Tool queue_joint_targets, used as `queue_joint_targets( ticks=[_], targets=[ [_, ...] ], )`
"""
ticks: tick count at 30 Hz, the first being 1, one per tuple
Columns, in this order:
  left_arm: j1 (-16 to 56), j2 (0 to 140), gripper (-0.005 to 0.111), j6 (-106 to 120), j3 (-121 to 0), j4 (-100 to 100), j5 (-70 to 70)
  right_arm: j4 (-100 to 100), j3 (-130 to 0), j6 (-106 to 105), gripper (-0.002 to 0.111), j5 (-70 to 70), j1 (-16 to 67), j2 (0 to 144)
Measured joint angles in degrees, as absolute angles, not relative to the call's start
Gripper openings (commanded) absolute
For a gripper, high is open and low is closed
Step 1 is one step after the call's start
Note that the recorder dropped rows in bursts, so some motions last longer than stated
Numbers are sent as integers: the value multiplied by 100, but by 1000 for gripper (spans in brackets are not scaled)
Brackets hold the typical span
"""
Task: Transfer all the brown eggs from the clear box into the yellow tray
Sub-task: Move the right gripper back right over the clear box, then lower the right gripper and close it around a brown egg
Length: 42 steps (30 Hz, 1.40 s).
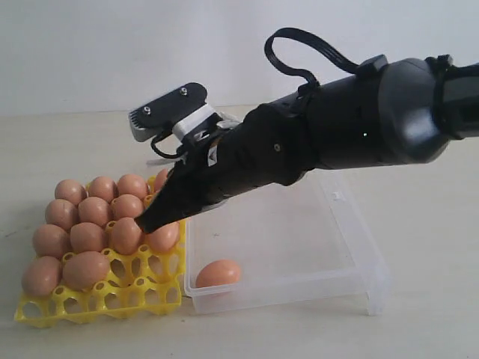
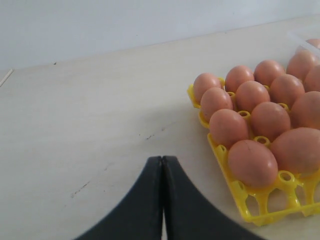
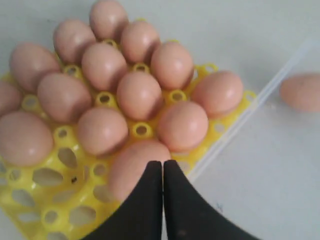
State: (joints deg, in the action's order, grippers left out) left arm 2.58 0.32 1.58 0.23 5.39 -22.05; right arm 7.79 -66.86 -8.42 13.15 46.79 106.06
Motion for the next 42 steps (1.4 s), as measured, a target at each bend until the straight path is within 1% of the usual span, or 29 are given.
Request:
queue_joint_targets(
  ticks=[2, 6, 9, 11, 13, 20, 24, 26, 31, 37, 42],
  targets=[
    [258, 32, 0, 158, 23, 539, -2205, 779, -6686, -842, 14, 1770, 4629, 10606],
    [258, 32, 0, 158, 23, 539, -2205, 859, -6686, -842, 35, 2594, 4483, 10602],
    [258, 32, 0, 158, 23, 539, -2205, 883, -6686, -842, 46, 3048, 4328, 10602],
    [258, 32, 0, 158, 23, 539, -2205, 894, -6686, -842, 50, 3301, 4239, 10602],
    [258, 32, 0, 158, 23, 539, -2205, 906, -6686, -842, 52, 3496, 4111, 10602],
    [258, 32, 0, 158, 23, 539, -2205, 1477, -6686, -842, 52, 3775, 3786, 10602],
    [258, 32, 0, 158, 23, 539, -2205, 2566, -6686, -1280, 52, 3786, 3786, 10602],
    [258, 32, 0, 158, 23, 539, -2205, 2805, -6686, -1430, 52, 3839, 3786, 10602],
    [258, 32, 0, 158, 23, 539, -2205, 2684, -6686, -1576, 52, 3994, 3786, 10639],
    [258, 32, 0, 158, 23, 539, -2205, 2634, -6686, -2216, 60, 3981, 3786, 10685],
    [258, 32, 0, 158, 23, 539, -2205, 2623, -6686, -2595, 60, 3873, 3809, 10685]
  ],
)
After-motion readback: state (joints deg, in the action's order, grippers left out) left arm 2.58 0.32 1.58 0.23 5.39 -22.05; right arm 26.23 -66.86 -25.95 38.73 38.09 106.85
